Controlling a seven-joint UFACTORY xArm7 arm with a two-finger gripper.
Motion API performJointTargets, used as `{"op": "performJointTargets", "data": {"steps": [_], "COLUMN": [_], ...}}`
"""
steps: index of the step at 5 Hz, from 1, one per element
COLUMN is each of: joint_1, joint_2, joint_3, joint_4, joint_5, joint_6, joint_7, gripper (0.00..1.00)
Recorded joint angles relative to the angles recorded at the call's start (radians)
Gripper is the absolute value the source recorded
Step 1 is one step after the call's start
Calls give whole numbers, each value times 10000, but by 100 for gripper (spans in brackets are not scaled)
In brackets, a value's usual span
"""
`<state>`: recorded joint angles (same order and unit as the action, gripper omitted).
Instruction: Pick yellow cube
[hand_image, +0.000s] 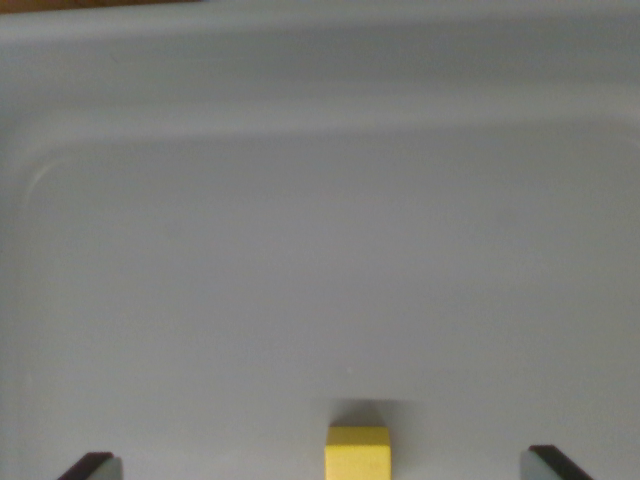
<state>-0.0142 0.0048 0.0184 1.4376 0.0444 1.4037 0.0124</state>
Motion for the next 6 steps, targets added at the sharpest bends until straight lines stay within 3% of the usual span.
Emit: {"op": "performJointTargets", "data": {"steps": [1,2,3,4,5,6], "joint_1": [0,0,-1,-1,-1,-1], "joint_2": [61,61,126,126,195,195], "joint_3": [-2,-2,-4,-4,-6,-6], "joint_4": [-339,-339,-701,-701,-1080,-1080], "joint_5": [22,22,45,45,69,69], "joint_6": [-378,-378,-783,-783,-1206,-1206], "joint_7": [-38,-38,-78,-78,-120,-120], "gripper": [0,0,0,0,0,0]}}
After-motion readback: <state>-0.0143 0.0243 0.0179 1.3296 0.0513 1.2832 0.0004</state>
